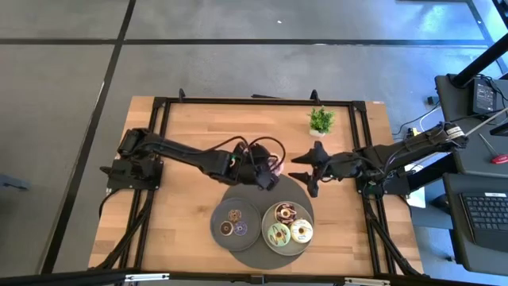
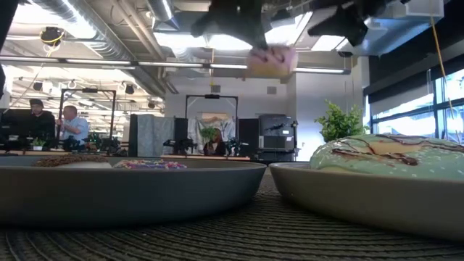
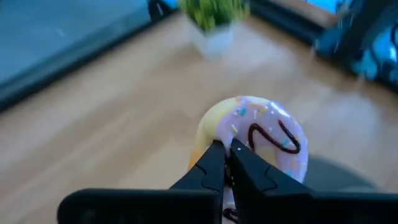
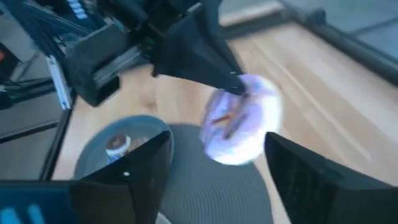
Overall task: Pick & Place donuts
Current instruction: Put the large purple donut on the gray plate
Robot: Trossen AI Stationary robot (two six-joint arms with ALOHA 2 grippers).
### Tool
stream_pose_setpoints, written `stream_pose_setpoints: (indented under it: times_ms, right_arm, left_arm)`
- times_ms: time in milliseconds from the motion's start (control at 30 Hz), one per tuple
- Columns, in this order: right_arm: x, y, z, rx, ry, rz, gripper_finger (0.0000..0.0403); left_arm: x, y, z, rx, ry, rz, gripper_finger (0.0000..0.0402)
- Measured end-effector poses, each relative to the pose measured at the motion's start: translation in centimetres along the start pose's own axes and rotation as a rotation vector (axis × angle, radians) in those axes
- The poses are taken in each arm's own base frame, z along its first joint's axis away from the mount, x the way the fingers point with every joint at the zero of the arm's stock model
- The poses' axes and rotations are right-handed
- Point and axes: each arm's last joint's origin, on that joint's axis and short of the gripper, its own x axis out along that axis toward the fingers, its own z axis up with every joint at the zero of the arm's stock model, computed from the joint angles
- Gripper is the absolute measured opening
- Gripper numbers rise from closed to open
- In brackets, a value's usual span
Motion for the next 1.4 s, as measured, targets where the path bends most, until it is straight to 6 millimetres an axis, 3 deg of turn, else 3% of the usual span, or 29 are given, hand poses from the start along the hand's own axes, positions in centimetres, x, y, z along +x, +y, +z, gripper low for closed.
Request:
stream_pose_setpoints:
  times_ms: [200,400,633,1167,1400]
  right_arm:
    - [-0.3,1.0,0.8,-0.118,-0.108,0.043,0.0283]
    - [0.3,1.3,0.4,-0.142,-0.143,-0.106,0.0269]
    - [1.8,1.7,-0.4,-0.160,-0.111,-0.122,0.0251]
    - [2.7,1.8,-0.8,-0.085,-0.126,-0.187,0.0188]
    - [2.7,1.8,-0.8,-0.061,-0.130,-0.186,0.0136]
  left_arm:
    - [-1.8,-1.2,0.7,0.024,-0.181,0.072,0.0009]
    - [-2.5,-1.8,0.8,0.024,-0.230,0.083,0.0010]
    - [-2.6,-1.9,1.0,0.007,-0.240,0.072,0.0010]
    - [-3.4,-3.2,0.6,-0.009,-0.205,-0.078,0.0011]
    - [-3.7,-3.7,0.9,-0.006,-0.223,-0.126,0.0012]
